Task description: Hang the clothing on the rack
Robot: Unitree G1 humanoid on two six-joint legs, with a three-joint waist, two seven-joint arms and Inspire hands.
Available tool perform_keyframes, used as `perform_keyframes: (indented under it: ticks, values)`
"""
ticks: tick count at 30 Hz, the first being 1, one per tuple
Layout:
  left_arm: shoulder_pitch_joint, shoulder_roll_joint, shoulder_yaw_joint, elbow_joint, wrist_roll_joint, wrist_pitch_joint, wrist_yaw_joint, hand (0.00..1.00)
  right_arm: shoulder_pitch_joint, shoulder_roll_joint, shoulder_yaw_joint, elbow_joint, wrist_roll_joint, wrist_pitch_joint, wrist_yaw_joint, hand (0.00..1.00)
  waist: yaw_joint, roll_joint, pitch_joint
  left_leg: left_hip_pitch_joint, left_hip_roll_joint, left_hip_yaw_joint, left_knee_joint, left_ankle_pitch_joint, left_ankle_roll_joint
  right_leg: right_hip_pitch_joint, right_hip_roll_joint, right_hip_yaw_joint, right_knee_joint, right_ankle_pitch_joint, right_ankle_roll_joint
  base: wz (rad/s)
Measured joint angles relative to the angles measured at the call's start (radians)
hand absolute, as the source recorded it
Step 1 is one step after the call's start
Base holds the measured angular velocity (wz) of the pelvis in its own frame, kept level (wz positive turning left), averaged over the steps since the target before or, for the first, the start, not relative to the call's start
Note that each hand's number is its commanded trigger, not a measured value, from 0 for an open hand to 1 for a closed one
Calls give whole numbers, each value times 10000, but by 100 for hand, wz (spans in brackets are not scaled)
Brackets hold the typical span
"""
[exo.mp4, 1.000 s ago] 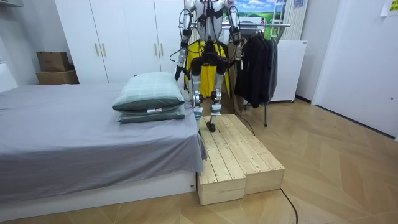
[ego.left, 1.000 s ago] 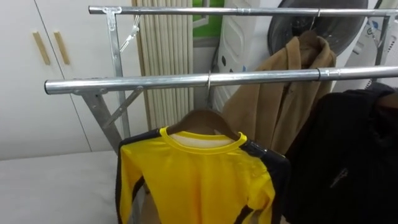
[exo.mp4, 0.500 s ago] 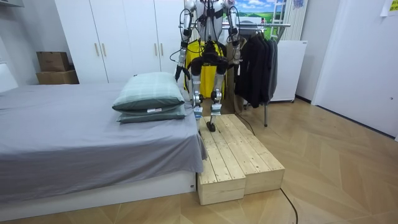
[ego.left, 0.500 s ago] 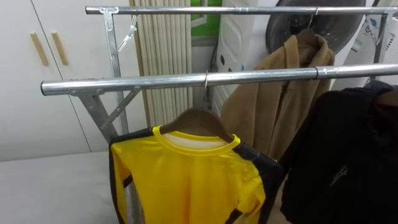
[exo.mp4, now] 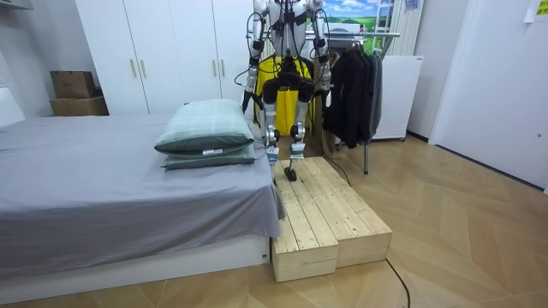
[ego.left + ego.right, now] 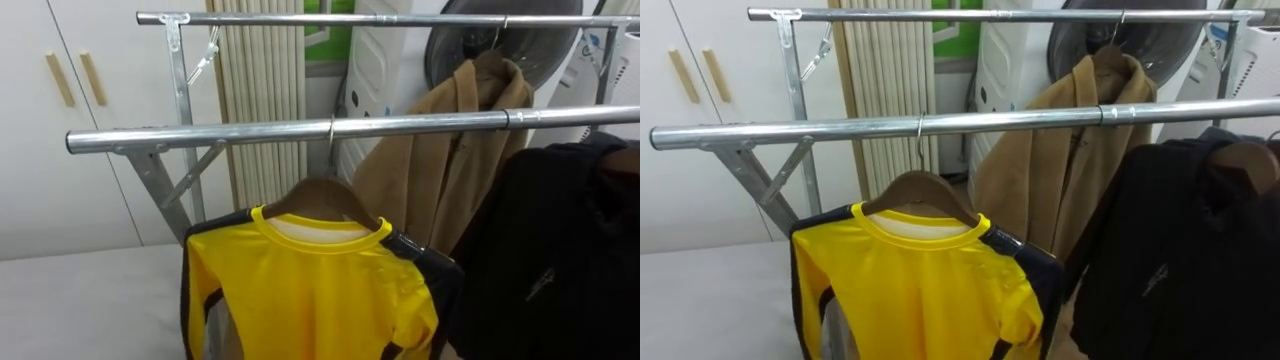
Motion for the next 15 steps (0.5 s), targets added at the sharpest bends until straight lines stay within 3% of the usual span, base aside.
perform_keyframes:
  ticks: [15]
  values:
    - [-3,-58,60,-11,71,387,44,0,-347,-8,-167,284,-211,421,-92,0,6,53,16,142,-1,-250,-13,-41,38,215,-19,-123,-43,-97,38,4]
